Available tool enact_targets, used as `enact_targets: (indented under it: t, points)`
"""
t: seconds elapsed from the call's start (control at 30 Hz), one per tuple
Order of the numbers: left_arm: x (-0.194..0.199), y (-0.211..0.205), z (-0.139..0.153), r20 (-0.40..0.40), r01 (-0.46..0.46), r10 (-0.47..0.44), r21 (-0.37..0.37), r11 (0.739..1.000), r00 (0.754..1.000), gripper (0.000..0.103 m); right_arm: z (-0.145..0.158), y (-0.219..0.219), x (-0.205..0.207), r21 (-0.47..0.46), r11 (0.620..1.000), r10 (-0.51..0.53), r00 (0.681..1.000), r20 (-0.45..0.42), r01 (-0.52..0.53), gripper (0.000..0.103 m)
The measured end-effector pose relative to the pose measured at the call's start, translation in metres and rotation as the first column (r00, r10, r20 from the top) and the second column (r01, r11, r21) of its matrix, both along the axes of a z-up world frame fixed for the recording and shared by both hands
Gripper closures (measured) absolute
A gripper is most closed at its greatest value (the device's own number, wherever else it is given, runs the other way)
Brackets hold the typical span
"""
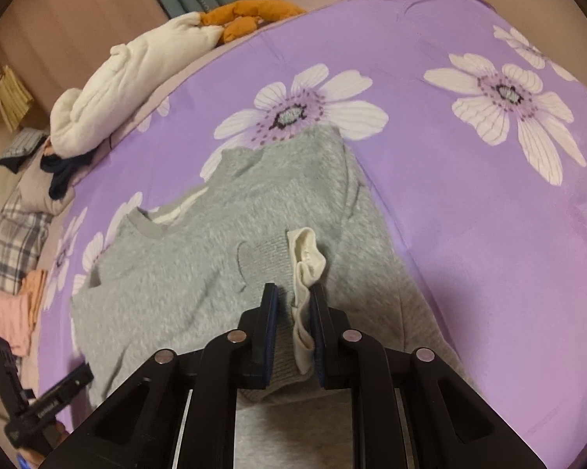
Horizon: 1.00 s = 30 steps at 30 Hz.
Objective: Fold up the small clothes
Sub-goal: 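Lower the folded side onto the shirt and open the right gripper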
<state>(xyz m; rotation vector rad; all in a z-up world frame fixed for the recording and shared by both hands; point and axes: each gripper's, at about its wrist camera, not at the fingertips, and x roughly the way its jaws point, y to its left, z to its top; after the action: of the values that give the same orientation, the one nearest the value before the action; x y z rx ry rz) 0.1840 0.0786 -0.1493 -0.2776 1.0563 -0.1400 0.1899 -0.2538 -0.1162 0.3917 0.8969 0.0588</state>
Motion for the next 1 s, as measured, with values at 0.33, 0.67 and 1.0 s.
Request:
enact_targets:
  t: [0.33,0.67,1.0]
  points:
    - [0.000,0.001,0.000,-0.001,-0.001,0.001,-0.006,1.000,1.000,0.045,0.021,0.006,0.006,-0.098,0.995,0.012,0.997,0.081,-0.004,0.095]
    - [0.000,0.000,0.000,0.002,0.003,-0.003,0.004,1.000,1.000,0.045,-0.012,0.001,0.010,-0.120,0.993,-0.012,1.000,-0.002,0.012,0.095]
    - [0.000,-0.001,-0.001,0.002,0.002,-0.002,0.006,1.000,1.000,0.045,-0.020,-0.002,0.013,-0.114,0.993,-0.015,1.000,-0.023,0.012,0.095]
